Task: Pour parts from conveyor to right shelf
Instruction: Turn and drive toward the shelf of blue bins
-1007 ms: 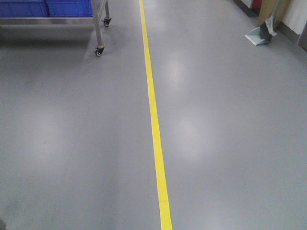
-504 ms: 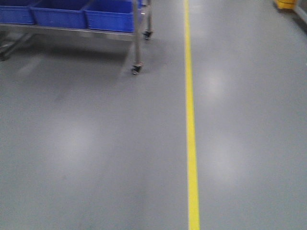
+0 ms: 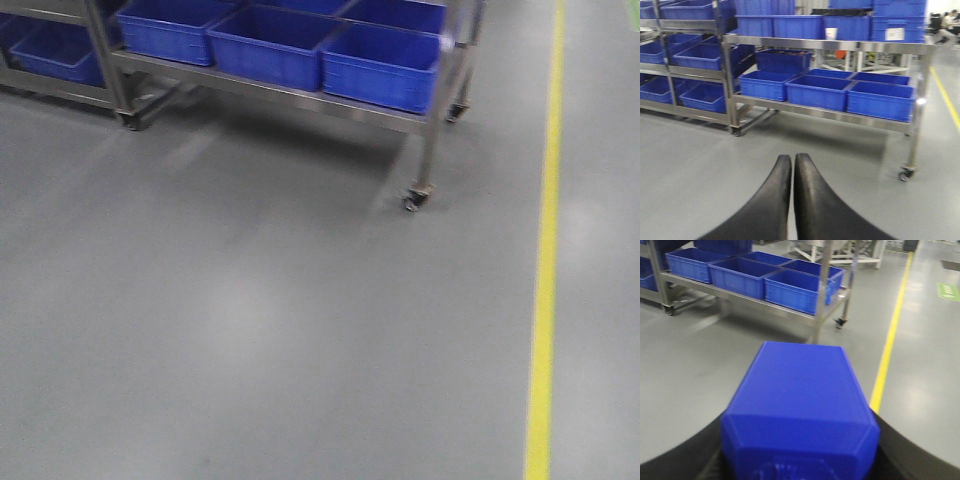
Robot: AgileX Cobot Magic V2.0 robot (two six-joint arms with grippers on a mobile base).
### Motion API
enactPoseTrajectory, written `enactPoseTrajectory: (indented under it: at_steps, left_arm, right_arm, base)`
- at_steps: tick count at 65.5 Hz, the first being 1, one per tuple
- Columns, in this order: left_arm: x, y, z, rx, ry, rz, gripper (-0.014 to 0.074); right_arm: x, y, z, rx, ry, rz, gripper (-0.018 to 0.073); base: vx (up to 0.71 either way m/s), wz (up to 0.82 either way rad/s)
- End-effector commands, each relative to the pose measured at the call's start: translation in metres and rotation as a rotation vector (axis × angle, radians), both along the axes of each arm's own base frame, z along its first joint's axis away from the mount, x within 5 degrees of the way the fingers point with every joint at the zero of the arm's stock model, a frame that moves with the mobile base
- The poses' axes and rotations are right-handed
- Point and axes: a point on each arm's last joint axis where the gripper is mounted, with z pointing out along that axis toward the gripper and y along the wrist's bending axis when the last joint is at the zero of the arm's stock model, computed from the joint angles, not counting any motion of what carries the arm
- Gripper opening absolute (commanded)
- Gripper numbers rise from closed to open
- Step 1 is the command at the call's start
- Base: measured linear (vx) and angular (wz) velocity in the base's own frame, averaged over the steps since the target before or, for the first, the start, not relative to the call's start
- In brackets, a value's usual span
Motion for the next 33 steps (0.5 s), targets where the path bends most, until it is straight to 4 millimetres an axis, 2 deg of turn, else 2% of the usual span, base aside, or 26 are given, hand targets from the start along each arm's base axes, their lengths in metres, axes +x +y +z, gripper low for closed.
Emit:
enactPoseTrajectory:
  at_steps: [1, 33]
  left_arm:
    - [-0.0020, -0.0004, 0.0140, -0.012, -0.105, -0.006, -0.0006]
    - [-0.0019, -0.0004, 0.0140, -0.012, -0.104, -0.006, -0.0006]
  right_arm:
    - [0.0019, -0.0001, 0.0143, -0.022, -0.084, 0.000, -0.0005]
    - [0.0019, 0.0000, 0.0144, -0.021, -0.084, 0.000, -0.0005]
  base:
    - [0.79, 0.52]
    - [0.80, 0.51]
